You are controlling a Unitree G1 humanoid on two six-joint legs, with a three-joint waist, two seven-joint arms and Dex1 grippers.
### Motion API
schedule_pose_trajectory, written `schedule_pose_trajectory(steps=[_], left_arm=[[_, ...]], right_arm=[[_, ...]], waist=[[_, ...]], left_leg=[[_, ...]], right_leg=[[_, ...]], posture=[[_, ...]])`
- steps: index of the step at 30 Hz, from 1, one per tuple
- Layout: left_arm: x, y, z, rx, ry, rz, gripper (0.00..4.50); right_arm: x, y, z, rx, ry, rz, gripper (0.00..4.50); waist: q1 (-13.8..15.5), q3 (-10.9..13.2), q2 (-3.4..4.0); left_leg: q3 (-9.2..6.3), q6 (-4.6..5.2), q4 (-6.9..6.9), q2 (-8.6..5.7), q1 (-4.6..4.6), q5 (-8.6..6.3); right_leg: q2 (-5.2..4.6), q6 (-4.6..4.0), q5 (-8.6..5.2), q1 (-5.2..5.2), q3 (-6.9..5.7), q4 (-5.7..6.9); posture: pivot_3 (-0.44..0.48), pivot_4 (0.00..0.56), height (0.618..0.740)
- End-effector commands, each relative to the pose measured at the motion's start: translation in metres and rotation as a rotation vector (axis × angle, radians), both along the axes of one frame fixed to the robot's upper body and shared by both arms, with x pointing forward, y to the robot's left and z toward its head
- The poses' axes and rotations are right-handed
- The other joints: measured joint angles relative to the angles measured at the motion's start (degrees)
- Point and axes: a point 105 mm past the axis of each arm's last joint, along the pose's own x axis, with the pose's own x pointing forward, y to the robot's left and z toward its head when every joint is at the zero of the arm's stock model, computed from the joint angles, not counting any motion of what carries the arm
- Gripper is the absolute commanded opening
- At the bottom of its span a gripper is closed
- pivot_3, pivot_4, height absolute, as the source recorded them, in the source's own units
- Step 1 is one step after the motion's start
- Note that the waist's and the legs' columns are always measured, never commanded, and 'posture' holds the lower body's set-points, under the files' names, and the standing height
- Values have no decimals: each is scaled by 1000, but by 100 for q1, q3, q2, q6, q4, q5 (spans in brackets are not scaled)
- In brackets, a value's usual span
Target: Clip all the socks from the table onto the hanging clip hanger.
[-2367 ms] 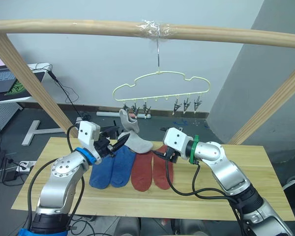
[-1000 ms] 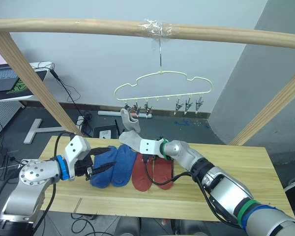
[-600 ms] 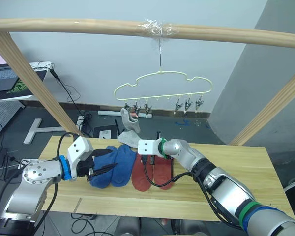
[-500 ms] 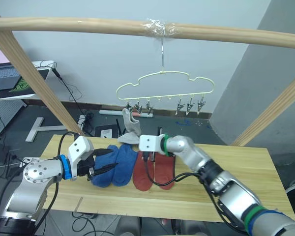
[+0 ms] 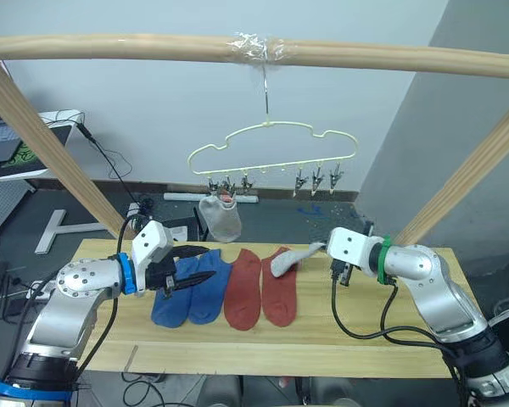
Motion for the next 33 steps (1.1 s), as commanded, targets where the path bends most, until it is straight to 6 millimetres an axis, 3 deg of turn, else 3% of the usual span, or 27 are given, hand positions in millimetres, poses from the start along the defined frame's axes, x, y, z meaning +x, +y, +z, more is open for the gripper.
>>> schedule_pose_trajectory(steps=[1, 4, 7, 10, 12, 18, 21, 25, 30, 33], left_arm=[[0, -5, 6, -14, -11, -31, 2566], [-1, -7, 5, -18, -7, -43, 2566], [-2, -8, 5, -18, -5, -43, 2566], [-3, -9, 4, -23, -1, -42, 2566], [-3, -10, 3, -29, -2, -35, 2566], [-4, -15, 1, -59, -3, -3, 2566], [-1, -20, 3, -98, -20, 46, 2566], [9, -26, 8, -147, -70, 145, 2566], [34, -33, 30, -308, -240, 381, 2566], [42, -35, 34, -338, -298, 460, 2566]], right_arm=[[-8, -8, 5, -44, -20, 9, 25], [-37, -14, -27, -138, 108, 87, 25], [-49, -15, -39, -150, 157, 110, 25], [-62, -21, -57, -235, 204, 178, 627], [-65, -21, -59, -251, 206, 197, 1343], [-69, -12, -51, -225, 204, 282, 3396], [-72, -6, -38, -155, 216, 304, 3396], [-74, 12, -6, 12, 192, 358, 3396], [-61, 34, 31, 243, 146, 345, 3396], [-56, 41, 39, 276, 122, 344, 3396]], waist=[[-26, 1, -1], [-13, 4, -8], [-16, 17, -15], [-54, 32, -19], [-49, 43, -32], [-36, 51, -44], [-24, 55, -47], [-25, 60, -49], [-23, 62, -52], [-17, 62, -53]], left_leg=[[1, 0, 1, 0, 1, 0], [1, 0, 0, -2, 0, 0], [1, 1, -1, -3, -2, -1], [11, 1, 1, -2, 3, -1], [13, 1, 2, -2, 9, 0], [10, 2, 7, 0, 11, 1], [10, 2, 6, -2, 10, 0], [5, 2, 8, -2, 8, 1], [-2, 1, 14, -1, 21, 1], [-4, 2, 23, -3, 18, 1]], right_leg=[[0, 1, 0, 1, 2, 0], [-2, 2, -1, 2, 0, -3], [-4, 5, -3, 2, 0, -4], [-3, 6, -3, 2, 11, -3], [-3, 32, -15, 6, 12, -3], [-2, 33, -14, 10, 11, -1], [-4, 30, -13, 10, 11, -2], [-5, 27, -10, 12, 10, -2], [-4, 31, -8, 29, 6, 0], [-4, 19, 8, 31, 6, -1]], posture=[[11, 162, 710], [10, 163, 710], [10, 163, 710], [13, 165, 710], [16, 166, 710], [16, 166, 710], [16, 166, 710], [13, 169, 710], [6, 171, 710], [10, 170, 710]])
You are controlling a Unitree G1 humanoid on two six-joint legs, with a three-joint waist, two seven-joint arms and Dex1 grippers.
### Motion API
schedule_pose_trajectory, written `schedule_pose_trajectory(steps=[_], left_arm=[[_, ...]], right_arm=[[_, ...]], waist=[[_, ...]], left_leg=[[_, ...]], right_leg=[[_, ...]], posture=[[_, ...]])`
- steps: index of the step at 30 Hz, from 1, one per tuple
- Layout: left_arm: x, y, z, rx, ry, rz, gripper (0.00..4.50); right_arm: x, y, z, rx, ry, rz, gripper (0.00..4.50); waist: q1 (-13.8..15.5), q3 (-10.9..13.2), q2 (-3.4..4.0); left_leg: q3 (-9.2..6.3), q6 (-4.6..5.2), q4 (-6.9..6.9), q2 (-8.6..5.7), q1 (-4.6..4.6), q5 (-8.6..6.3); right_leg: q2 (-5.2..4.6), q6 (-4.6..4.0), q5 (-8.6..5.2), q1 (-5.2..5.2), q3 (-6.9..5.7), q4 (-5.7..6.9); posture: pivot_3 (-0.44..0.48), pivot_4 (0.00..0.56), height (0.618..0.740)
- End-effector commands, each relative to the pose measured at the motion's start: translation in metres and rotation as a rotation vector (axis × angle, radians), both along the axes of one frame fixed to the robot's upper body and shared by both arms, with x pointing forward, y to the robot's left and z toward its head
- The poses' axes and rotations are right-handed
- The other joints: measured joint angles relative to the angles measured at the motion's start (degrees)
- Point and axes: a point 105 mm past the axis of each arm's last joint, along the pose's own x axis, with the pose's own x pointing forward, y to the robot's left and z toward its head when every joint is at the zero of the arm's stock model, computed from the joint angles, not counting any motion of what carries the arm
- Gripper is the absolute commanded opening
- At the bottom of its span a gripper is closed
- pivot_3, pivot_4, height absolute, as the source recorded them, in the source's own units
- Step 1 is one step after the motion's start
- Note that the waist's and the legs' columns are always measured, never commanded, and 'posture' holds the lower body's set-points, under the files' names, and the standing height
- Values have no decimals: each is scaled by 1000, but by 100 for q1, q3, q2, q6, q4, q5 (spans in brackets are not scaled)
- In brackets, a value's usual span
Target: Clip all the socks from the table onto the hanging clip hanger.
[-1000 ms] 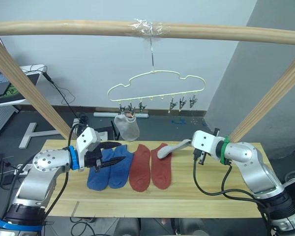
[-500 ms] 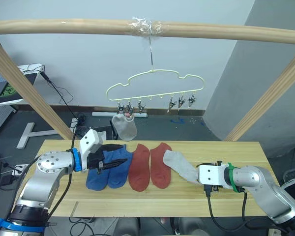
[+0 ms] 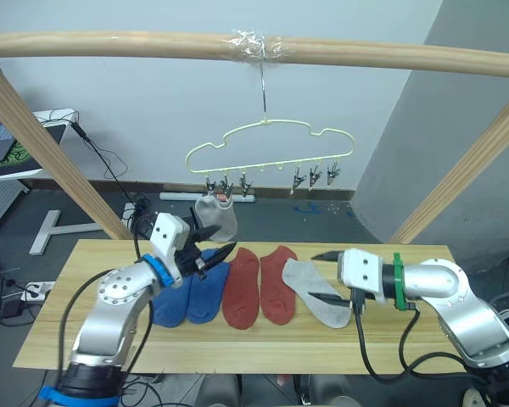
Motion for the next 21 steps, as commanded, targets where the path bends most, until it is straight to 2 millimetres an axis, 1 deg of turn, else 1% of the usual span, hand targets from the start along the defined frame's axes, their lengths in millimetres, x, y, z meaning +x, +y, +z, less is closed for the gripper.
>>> schedule_pose_trajectory(steps=[1, 5, 8, 9, 11, 15, 21], left_arm=[[8, 3, 20, 0, -129, 114, 2566], [17, 2, 22, -34, -161, 195, 2566], [18, 0, 25, -60, -183, 200, 2566], [20, -2, 24, -64, -185, 212, 2566], [22, -4, 23, -64, -199, 229, 2566], [31, 0, 22, -87, -218, 295, 2566], [43, -14, 17, -107, -216, 280, 2566]], right_arm=[[3, 6, 18, 44, -65, -5, 3396], [10, 14, 28, 96, -101, -20, 3396], [15, 19, 37, 145, -123, -40, 3396], [19, 23, 44, 191, -130, -55, 3396], [22, 28, 53, 241, -135, -63, 3396], [22, 31, 54, 255, -126, -62, 3396], [21, 34, 55, 265, -126, -58, 3396]], waist=[[0, 0, 0], [5, 0, 0], [-1, 0, 0], [0, 0, 0], [-4, 0, 0], [12, 0, 0], [15, 0, 0]], left_leg=[[0, 0, -1, -1, 0, 0], [3, 0, -4, -4, -2, 0], [1, 0, -7, -3, 0, 0], [0, 0, -8, -3, 0, 0], [1, -1, -7, -3, 1, 0], [0, -1, -6, -4, -2, 0], [-4, -1, -7, -7, -7, 0]], right_leg=[[0, 0, 0, 0, 1, -1], [-4, -1, 0, -1, 1, -4], [-4, -1, 1, -1, 0, -3], [-4, -1, 1, -1, -1, -2], [-3, -1, 1, -1, -1, -1], [-4, 0, 2, -1, -2, -2], [-7, 0, 2, -1, -7, -4]], posture=[[10, 170, 710], [10, 170, 710], [12, 168, 710], [12, 168, 710], [7, 167, 710], [7, 167, 710], [0, 168, 710]])
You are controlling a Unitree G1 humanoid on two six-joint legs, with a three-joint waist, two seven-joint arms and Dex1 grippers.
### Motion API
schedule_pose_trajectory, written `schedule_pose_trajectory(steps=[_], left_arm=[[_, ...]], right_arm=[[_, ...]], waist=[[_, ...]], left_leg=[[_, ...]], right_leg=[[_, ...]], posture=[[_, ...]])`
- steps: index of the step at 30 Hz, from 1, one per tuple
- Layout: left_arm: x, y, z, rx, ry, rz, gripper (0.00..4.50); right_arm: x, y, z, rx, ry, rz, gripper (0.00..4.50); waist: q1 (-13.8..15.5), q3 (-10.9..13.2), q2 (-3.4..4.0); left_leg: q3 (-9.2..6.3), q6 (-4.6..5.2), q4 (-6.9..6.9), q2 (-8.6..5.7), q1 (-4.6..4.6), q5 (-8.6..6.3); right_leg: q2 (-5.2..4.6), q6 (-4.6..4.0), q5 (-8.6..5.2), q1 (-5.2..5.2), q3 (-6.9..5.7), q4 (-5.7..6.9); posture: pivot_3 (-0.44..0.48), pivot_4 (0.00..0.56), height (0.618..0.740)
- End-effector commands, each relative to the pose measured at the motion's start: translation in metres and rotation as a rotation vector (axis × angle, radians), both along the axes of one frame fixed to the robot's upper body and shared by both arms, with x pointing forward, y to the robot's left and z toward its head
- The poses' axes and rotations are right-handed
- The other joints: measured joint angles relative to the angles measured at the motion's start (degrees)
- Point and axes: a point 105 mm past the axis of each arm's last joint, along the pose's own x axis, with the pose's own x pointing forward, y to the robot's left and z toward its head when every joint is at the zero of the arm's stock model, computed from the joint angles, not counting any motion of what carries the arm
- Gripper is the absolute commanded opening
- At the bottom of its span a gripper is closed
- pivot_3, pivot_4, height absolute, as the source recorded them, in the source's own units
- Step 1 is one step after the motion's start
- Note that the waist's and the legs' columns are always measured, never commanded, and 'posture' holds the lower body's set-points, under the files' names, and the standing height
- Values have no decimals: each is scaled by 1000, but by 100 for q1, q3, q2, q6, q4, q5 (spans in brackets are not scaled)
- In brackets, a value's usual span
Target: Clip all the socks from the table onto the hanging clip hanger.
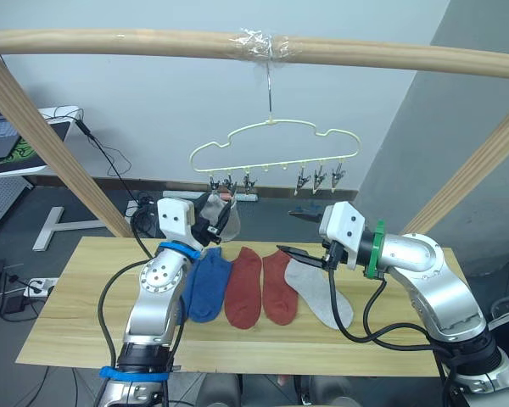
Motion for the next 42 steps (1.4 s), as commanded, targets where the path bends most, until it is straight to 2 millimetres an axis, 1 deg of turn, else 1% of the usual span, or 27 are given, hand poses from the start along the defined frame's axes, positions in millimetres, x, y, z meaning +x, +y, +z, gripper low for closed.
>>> schedule_pose_trajectory(steps=[1, 4, 9, 14, 18, 25, 32, 41, 42], left_arm=[[5, -13, 13, -2, -63, -31, 2566], [5, -21, 15, 9, -78, -82, 2566], [3, -17, 14, -8, -76, -70, 2566], [7, -14, 12, -20, -70, -36, 2566], [11, -14, 18, -25, -97, -4, 2566], [15, -17, 28, -39, -123, -4, 2566], [20, -18, 46, -53, -164, 15, 2566], [22, -19, 43, -53, -143, 11, 2566], [21, -19, 42, -52, -141, 11, 2383]], right_arm=[[-3, 3, 12, 30, -37, 21, 3396], [-3, 4, 14, 33, -42, 26, 3396], [-3, 2, 15, 38, -40, 18, 3396], [-3, 2, 16, 40, -41, 17, 3396], [-3, 3, 17, 41, -41, 21, 3396], [-2, 3, 18, 43, -44, 24, 3396], [0, 1, 18, 37, -46, 20, 3396], [1, 1, 18, 37, -45, 19, 3396], [0, 1, 18, 38, -45, 19, 3437]], waist=[[-4, 0, 0], [-11, 0, 0], [-26, 0, 0], [-25, 0, 0], [-24, 0, 0], [-24, 0, 0], [-23, 1, -1], [-26, 1, -1], [-26, 1, -1]], left_leg=[[-1, 0, 0, 0, 0, 0], [-2, 0, 0, 1, 1, 0], [-2, 0, -1, 1, 1, 0], [-3, 0, -1, 0, 1, 0], [-3, 0, -1, 0, 0, 0], [-4, 0, -1, 0, 0, 0], [-5, 0, -1, 0, -1, 0], [-6, 0, -4, 0, -2, 0], [-6, 0, -4, 0, -2, 0]], right_leg=[[0, 0, 0, 0, -1, 0], [2, 0, 0, 0, -2, 1], [2, 0, 0, 0, -1, 1], [2, 0, 0, 0, -2, 1], [2, 0, 0, 0, -3, 0], [2, 0, 0, 0, -4, 0], [2, 0, 0, 0, -6, -1], [2, 0, 0, -1, -6, -1], [1, 0, 0, -1, -6, -2]], posture=[[-4, 168, 710], [-6, 169, 710], [-14, 169, 710], [-15, 170, 710], [-17, 170, 710], [-18, 171, 710], [-18, 172, 710], [-20, 172, 710], [-20, 171, 710]])
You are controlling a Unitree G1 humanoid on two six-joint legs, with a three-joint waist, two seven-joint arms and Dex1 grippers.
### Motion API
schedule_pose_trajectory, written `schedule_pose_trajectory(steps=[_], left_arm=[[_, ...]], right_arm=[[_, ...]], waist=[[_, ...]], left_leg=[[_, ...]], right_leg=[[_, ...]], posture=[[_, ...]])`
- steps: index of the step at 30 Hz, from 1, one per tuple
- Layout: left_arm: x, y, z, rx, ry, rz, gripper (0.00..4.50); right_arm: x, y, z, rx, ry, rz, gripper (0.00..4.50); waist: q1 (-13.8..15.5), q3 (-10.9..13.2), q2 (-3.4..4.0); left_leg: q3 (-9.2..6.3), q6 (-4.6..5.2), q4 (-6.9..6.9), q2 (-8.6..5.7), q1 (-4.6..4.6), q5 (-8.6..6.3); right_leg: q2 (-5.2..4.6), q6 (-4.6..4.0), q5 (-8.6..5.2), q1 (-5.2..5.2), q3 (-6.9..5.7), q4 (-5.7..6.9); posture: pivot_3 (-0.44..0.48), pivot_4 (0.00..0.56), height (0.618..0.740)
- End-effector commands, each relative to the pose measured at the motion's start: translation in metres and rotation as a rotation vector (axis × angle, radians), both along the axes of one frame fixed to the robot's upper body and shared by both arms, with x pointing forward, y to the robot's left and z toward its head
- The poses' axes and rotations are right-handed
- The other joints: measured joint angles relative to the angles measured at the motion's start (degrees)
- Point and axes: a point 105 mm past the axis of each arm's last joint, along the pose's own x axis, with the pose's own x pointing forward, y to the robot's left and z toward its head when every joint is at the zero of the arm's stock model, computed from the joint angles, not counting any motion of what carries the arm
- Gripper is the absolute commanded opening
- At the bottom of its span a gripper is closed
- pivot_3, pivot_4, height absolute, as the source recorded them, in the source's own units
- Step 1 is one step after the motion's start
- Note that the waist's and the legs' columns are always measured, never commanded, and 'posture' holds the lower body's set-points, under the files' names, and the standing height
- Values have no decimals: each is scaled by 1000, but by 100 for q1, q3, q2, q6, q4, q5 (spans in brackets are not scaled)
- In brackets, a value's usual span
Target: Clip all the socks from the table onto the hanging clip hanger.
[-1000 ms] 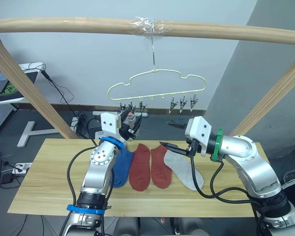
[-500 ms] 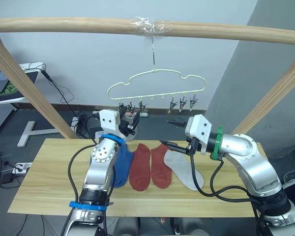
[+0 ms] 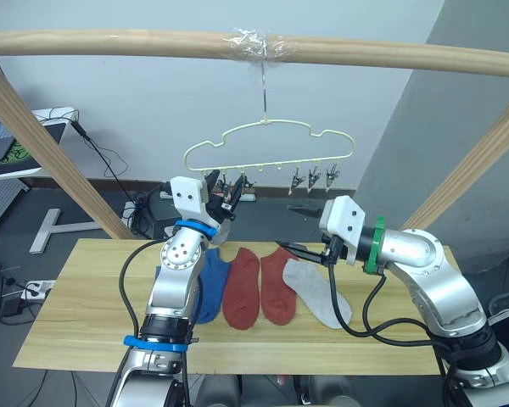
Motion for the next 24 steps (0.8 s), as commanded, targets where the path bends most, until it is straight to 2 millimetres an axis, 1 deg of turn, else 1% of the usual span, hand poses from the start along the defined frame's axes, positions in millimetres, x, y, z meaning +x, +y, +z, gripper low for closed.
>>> schedule_pose_trajectory(steps=[1, 2, 5, 7, 9, 10, 12, 14, 15, 16, 17, 19, 21, 24], left_arm=[[-1, -2, 10, -4, -34, -5, 2186], [-1, -3, 10, -2, -33, -9, 1993], [-1, -4, 9, -4, -27, -12, 1062], [-2, -4, 10, -6, -26, -14, 522], [-2, -4, 10, -8, -26, -15, 133], [-2, -4, 11, -9, -27, -14, 14], [-2, -4, 11, -9, -28, -15, 14], [-3, -4, 13, -10, -30, -19, 0], [-3, -4, 14, -11, -32, -23, 0], [-3, -4, 15, -12, -32, -25, 0], [-3, -4, 16, -13, -32, -29, 0], [-4, -5, 16, -7, -33, -40, 0], [-5, -6, 16, -6, -32, -48, 0], [-5, -7, 16, -6, -26, -57, 0]], right_arm=[[-1, -1, 12, 27, -35, 8, 3448], [-1, -1, 12, 27, -36, 7, 3448], [0, -1, 11, 27, -33, 5, 3448], [-1, -1, 10, 25, -25, 3, 3448], [1, -2, 7, 23, -17, -11, 3448], [2, -2, 6, 23, -15, -20, 3448], [5, -4, 4, 24, -12, -47, 3448], [9, -8, -10, 19, 25, -101, 3800], [14, -12, -23, 0, 35, -165, 4004], [17, -15, -31, -15, 39, -207, 4331], [19, -17, -44, -28, 71, -248, 4438], [20, -21, -76, -65, 143, -316, 4438], [22, -24, -98, -98, 168, -373, 4438], [33, -26, -125, -55, 250, -513, 4438]], waist=[[0, 0, 0], [0, 0, 0], [0, 0, 0], [0, 0, 0], [0, 0, 0], [0, 0, 0], [0, 0, 0], [1, 0, 0], [2, 0, 0], [3, 0, 0], [4, 0, 0], [6, 0, 0], [5, 0, 0], [-9, 3, 0]], left_leg=[[0, 0, 0, 0, 0, 0], [0, 0, 0, 0, 0, 0], [0, 0, 0, 0, 0, 0], [0, 0, 0, 0, 0, 0], [0, 0, 0, 0, 0, 0], [0, 0, 0, 0, 0, 0], [0, 0, 0, 0, 1, 0], [0, 0, -1, 0, 1, 0], [0, 0, -1, 0, 0, 0], [0, 0, -3, 0, 0, 0], [-1, 0, -3, 1, 0, 0], [3, 0, -4, 0, -1, 0], [4, -1, -5, 0, 0, 0], [8, -1, -4, 1, 2, 0]], right_leg=[[0, 0, 0, 0, 0, 0], [0, 0, 0, 0, -1, 0], [0, 0, 0, 0, -1, 0], [0, 0, 0, 0, 0, -1], [0, 0, 0, 0, 0, -1], [0, 0, 0, 0, 0, 0], [0, 0, 0, 0, 0, 0], [0, 0, 0, 0, 0, 0], [0, 0, 0, 0, -1, -1], [0, 0, 0, 0, 0, -2], [0, 0, 0, 0, 0, -2], [-1, 0, 0, -1, 3, -3], [-1, 0, 0, -2, 4, -2], [0, 0, 0, -3, 8, -1]], posture=[[-20, 171, 710], [-20, 171, 710], [-19, 172, 710], [-18, 173, 710], [-18, 173, 710], [-18, 173, 710], [-16, 173, 710], [-14, 173, 710], [-14, 173, 710], [-10, 176, 710], [-10, 176, 710], [-10, 176, 710], [-10, 176, 710], [-5, 179, 710]])
